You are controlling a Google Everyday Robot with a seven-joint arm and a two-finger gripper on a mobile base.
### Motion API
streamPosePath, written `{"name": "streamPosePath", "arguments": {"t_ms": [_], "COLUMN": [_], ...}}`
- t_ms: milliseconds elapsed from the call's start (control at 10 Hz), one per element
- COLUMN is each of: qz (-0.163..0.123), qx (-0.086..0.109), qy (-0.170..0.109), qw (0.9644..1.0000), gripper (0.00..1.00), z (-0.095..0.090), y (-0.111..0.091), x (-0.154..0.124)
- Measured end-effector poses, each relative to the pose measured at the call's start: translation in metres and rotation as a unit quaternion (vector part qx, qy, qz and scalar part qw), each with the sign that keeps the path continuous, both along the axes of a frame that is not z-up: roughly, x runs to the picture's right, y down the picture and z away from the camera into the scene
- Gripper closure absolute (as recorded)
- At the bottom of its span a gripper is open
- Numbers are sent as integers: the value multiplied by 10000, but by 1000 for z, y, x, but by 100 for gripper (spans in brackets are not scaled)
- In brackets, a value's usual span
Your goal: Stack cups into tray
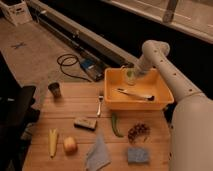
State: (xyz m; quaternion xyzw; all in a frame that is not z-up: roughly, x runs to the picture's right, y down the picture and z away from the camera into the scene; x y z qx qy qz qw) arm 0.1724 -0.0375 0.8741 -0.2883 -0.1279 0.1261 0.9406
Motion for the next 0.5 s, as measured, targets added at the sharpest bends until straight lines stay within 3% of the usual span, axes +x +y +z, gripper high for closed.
{"name": "streamPosePath", "arguments": {"t_ms": [500], "qz": [30], "qx": [-5], "qy": [-80], "qw": [10000], "gripper": [100], "z": [1], "y": [2], "x": [-4]}}
